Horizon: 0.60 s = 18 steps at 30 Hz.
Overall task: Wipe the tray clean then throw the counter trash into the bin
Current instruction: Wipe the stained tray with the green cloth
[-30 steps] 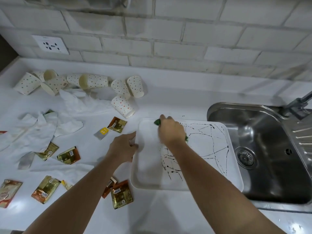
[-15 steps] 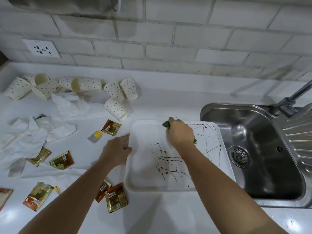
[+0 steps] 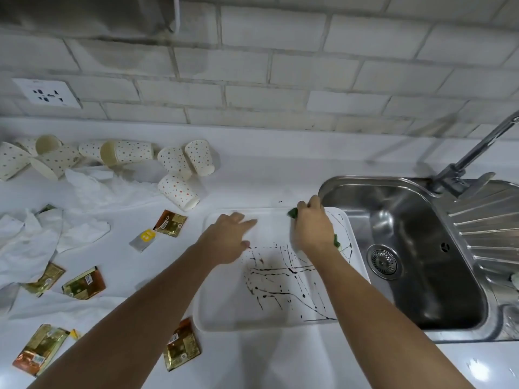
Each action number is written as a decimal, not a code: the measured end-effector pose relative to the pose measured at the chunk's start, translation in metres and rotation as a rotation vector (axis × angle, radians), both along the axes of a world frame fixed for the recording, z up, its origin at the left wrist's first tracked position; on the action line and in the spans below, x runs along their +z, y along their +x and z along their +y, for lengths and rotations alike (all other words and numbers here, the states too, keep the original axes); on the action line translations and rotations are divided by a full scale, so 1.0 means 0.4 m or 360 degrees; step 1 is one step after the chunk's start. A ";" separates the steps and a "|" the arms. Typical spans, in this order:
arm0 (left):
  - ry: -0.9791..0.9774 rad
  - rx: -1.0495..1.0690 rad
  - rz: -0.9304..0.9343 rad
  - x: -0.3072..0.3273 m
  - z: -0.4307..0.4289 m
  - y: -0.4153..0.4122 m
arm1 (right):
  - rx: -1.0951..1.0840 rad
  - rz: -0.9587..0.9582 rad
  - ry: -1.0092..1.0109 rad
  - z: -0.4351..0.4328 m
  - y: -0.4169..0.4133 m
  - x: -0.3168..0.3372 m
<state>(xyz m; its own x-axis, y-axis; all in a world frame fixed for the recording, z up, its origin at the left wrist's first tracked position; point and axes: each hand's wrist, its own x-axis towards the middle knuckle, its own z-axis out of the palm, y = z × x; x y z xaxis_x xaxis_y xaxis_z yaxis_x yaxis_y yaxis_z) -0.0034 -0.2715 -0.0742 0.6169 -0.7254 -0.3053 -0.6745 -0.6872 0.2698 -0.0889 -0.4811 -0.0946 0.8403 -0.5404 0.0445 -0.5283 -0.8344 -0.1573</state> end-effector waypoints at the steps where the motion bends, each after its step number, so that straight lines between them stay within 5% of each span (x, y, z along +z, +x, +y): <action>1: 0.0078 -0.0040 -0.0019 -0.010 -0.014 -0.005 | 0.0049 -0.0029 0.0009 0.020 0.008 -0.001; 6: 0.0072 -0.0017 -0.0230 -0.047 -0.022 -0.024 | 0.0198 0.0002 0.0066 0.075 0.033 -0.019; 18: 0.0009 0.0099 0.0065 -0.035 -0.014 -0.013 | -0.0338 -0.0001 0.0009 -0.158 -0.081 0.007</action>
